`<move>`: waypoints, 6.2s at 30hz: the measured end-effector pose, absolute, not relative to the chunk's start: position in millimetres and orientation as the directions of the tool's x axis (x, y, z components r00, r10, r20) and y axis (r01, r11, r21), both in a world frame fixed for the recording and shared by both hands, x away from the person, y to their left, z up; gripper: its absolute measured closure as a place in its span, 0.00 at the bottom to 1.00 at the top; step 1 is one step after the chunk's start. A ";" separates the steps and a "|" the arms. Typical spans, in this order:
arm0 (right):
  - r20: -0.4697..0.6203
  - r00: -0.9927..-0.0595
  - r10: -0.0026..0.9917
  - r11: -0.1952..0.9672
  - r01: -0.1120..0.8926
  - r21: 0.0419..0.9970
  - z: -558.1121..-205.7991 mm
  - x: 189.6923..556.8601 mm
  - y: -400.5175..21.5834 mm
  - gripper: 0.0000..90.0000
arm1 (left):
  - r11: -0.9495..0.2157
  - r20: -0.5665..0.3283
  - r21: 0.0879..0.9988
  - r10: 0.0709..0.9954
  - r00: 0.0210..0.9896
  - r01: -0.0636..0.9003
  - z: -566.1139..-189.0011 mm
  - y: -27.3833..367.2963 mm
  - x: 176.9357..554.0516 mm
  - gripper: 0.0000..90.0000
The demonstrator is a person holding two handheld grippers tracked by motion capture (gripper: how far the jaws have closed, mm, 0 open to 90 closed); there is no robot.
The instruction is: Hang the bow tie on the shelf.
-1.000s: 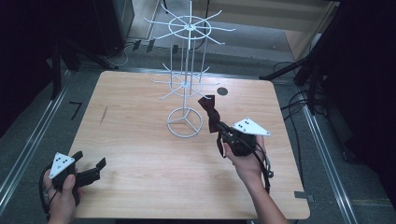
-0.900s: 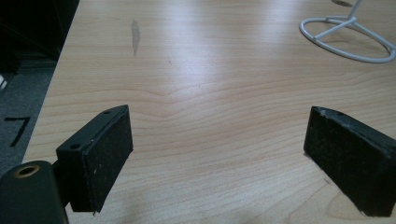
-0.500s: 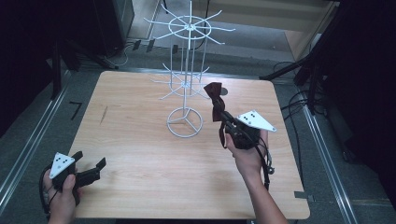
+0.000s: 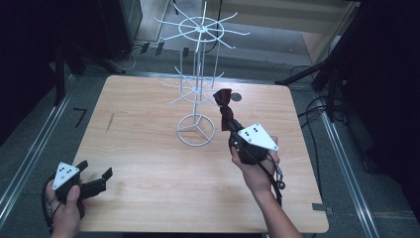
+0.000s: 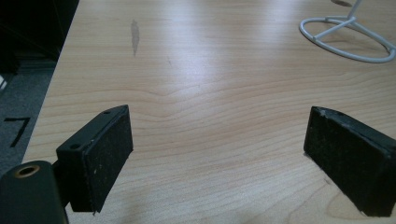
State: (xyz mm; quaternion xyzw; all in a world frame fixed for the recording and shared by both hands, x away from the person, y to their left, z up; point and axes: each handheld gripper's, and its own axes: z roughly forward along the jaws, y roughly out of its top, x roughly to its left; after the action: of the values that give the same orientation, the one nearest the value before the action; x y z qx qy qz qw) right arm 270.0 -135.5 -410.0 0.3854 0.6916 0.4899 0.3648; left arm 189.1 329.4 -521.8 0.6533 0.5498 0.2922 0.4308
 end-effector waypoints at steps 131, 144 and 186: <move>0.158 -0.493 0.855 0.069 0.411 0.909 -494.9 295.4 -197.5 0.16 | -0.007 -0.111 0.882 0.968 0.223 0.471 -521.8 331.6 188.4 0.10; 0.163 -0.453 0.876 0.066 0.449 0.891 -513.0 286.4 -224.4 0.16 | -0.004 -0.114 0.883 0.968 0.223 0.470 -521.9 332.3 188.1 0.10; 0.192 -0.215 0.958 -0.059 0.505 0.861 -546.4 213.7 -369.1 0.13 | -0.007 -0.101 0.882 0.974 0.202 0.472 -521.7 332.7 187.1 0.10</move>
State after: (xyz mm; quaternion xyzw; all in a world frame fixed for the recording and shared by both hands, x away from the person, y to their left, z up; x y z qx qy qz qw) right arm 213.7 -369.1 -546.4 0.5734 0.6377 0.4481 0.2526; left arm 187.1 332.7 -521.7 0.6460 0.5596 0.2932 0.4285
